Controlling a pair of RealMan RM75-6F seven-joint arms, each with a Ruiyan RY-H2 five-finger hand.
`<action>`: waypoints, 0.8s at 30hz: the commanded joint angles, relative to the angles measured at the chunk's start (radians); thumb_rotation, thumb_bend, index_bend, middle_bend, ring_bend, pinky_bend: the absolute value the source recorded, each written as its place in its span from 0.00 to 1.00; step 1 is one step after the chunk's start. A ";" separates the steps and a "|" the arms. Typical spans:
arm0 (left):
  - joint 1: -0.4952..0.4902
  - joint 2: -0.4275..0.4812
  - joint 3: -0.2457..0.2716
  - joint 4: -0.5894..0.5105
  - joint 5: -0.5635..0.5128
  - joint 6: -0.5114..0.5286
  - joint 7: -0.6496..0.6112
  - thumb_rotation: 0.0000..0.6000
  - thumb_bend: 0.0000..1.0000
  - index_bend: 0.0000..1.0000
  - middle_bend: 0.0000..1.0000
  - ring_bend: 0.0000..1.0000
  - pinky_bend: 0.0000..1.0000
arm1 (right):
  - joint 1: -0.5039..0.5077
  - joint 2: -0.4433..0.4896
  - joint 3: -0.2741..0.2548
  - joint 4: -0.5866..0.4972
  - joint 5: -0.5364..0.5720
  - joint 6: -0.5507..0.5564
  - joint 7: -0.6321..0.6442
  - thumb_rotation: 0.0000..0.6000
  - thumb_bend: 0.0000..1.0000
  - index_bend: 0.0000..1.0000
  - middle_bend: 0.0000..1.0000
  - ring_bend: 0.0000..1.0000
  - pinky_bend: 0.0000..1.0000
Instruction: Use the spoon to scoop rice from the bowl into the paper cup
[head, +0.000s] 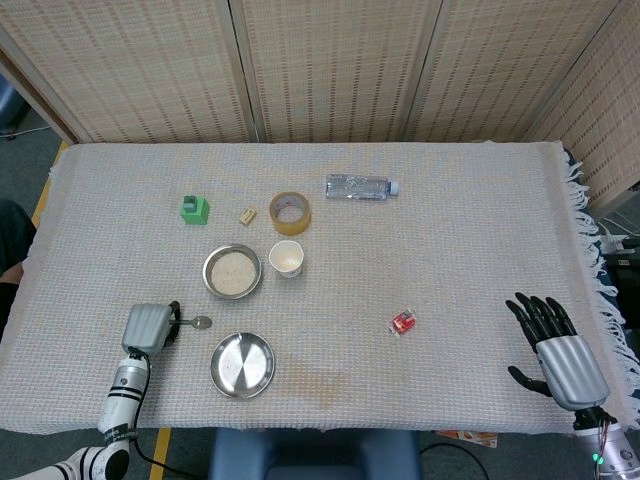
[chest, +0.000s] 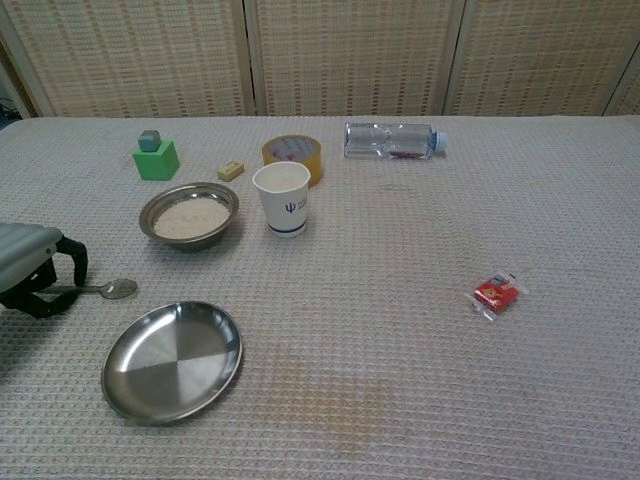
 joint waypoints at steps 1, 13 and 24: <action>0.001 -0.001 -0.001 0.000 0.001 0.005 -0.007 1.00 0.39 0.53 1.00 1.00 1.00 | 0.001 0.000 0.000 0.000 0.000 -0.001 0.000 1.00 0.09 0.00 0.00 0.00 0.00; 0.008 0.026 0.004 -0.023 0.006 0.017 -0.027 1.00 0.39 0.56 1.00 1.00 1.00 | 0.002 -0.001 -0.002 -0.001 0.001 -0.006 -0.002 1.00 0.09 0.00 0.00 0.00 0.00; -0.011 0.127 -0.029 -0.180 -0.027 0.022 0.058 1.00 0.39 0.57 1.00 1.00 1.00 | 0.000 0.001 -0.007 -0.003 -0.012 0.002 -0.003 1.00 0.09 0.00 0.00 0.00 0.00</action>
